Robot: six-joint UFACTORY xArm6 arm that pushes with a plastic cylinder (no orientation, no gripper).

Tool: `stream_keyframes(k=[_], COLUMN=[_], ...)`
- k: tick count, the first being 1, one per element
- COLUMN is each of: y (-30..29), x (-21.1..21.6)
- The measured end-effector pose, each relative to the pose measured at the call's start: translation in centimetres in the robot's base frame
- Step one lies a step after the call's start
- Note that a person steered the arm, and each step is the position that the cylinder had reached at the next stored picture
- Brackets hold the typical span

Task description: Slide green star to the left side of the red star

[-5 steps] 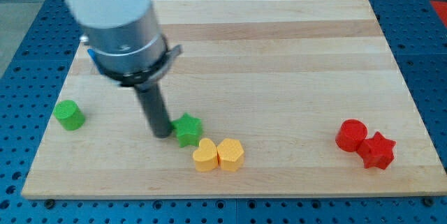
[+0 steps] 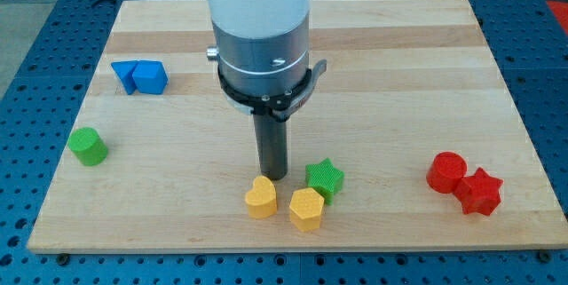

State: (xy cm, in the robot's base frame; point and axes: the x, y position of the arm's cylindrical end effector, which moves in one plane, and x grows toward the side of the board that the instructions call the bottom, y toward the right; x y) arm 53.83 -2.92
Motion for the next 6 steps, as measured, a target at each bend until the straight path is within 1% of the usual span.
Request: stream_keyframes(k=[1, 3, 4, 5, 6], y=[2.4, 9.7, 13.9, 16.4, 14.1], x=[1.2, 3.1, 3.5, 4.1, 6.4])
